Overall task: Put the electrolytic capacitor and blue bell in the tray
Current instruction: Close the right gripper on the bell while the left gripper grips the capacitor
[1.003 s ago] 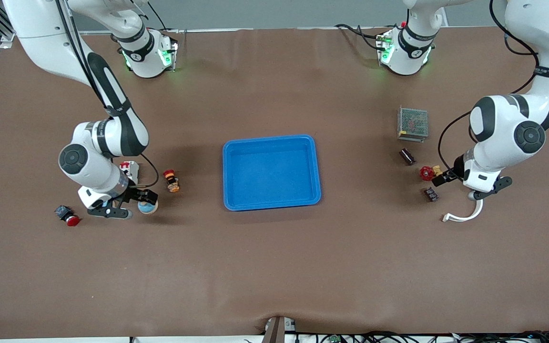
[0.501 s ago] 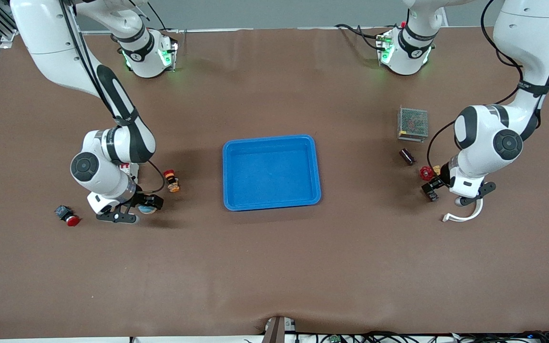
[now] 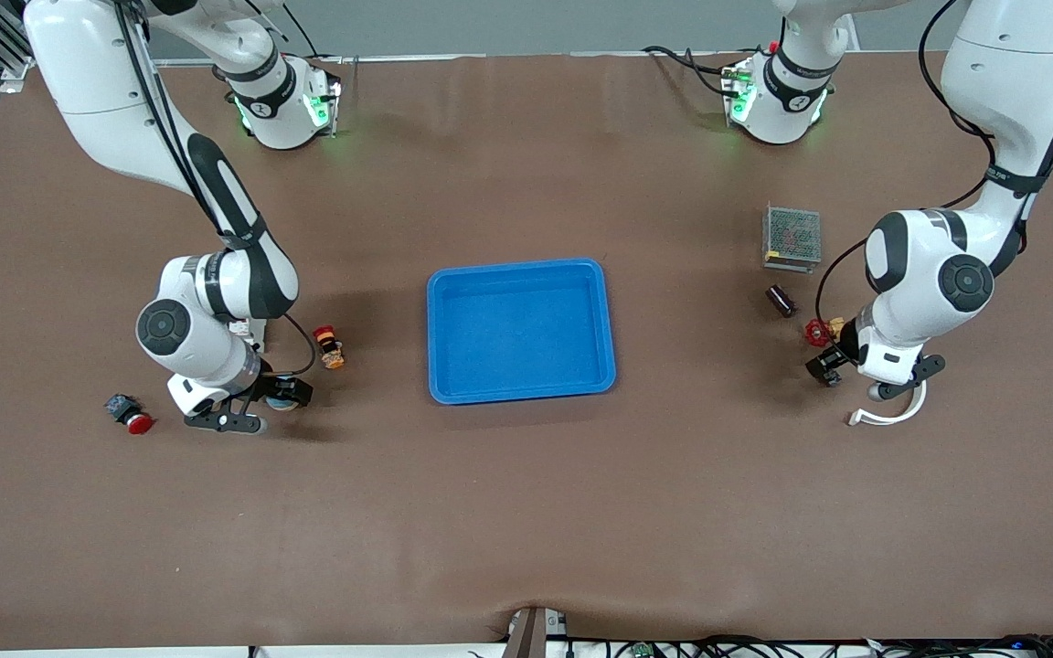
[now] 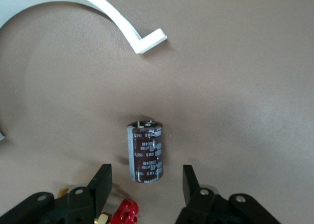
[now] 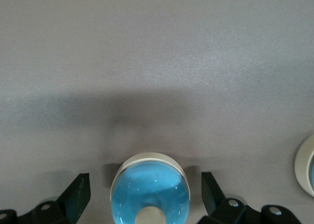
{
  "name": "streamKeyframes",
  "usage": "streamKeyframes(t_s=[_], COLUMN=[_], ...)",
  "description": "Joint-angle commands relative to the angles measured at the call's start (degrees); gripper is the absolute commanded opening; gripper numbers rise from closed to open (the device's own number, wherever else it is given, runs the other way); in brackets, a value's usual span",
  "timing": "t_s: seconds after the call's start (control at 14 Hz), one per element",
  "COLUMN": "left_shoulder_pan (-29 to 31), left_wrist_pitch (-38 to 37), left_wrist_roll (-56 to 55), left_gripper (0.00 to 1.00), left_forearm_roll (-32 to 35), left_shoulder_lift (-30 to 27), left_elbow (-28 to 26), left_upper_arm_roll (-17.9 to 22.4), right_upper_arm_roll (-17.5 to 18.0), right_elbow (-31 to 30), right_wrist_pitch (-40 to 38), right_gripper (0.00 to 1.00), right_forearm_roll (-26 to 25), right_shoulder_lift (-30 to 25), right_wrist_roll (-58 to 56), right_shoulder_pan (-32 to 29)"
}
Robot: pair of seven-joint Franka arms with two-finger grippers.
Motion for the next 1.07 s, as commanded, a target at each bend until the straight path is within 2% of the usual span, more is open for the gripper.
streamKeyframes(t_s=[0.0,0.07,0.14,0.21,0.29,0.36,0.43,0.72,1.0], left_shoulder_pan=[0.17,0.17,0.17,0.17,0.17,0.17,0.17,0.26,0.17], left_wrist_pitch=[1.85,2.03,2.38,2.47,2.56,2.56,2.56,2.65,2.39], left_wrist_roll=[-1.13,-1.13,-1.05,-1.04,-1.04,-1.04,-1.04,-1.04,-1.13], left_gripper=[0.61,0.60,0.59,0.57,0.54,0.49,0.45,0.24,0.08], left_forearm_roll=[0.77,0.77,0.77,0.77,0.77,0.77,0.77,0.86,0.95], left_shoulder_lift=[1.29,1.73,1.82,1.91,1.91,2.00,2.44,3.49,3.06], left_elbow=[0.80,0.80,0.88,0.88,0.88,0.97,1.41,2.20,2.03], left_upper_arm_roll=[0.05,0.05,0.05,0.13,0.13,0.13,0.13,0.13,0.05], right_upper_arm_roll=[0.18,0.18,0.18,0.18,0.27,0.27,0.35,0.79,0.62], right_elbow=[1.09,1.00,1.00,0.91,0.83,0.82,0.91,3.10,11.00], right_wrist_pitch=[-0.76,-0.85,-1.11,-1.11,-1.11,-1.29,-1.98,-9.87,-20.60], right_gripper=[1.00,1.00,0.96,0.81,0.60,0.21,0.00,0.00,0.00], right_forearm_roll=[-0.52,-0.52,-0.52,-0.52,-0.52,-0.52,-0.43,0.53,0.36], right_shoulder_lift=[0.83,0.83,0.83,0.83,0.83,0.74,0.65,-2.68,-4.01], right_wrist_roll=[0.59,0.41,0.06,-0.12,-0.03,-0.03,0.67,4.25,19.28], right_shoulder_pan=[-0.27,-0.18,-0.09,-0.09,0.17,0.17,0.17,1.92,12.37])
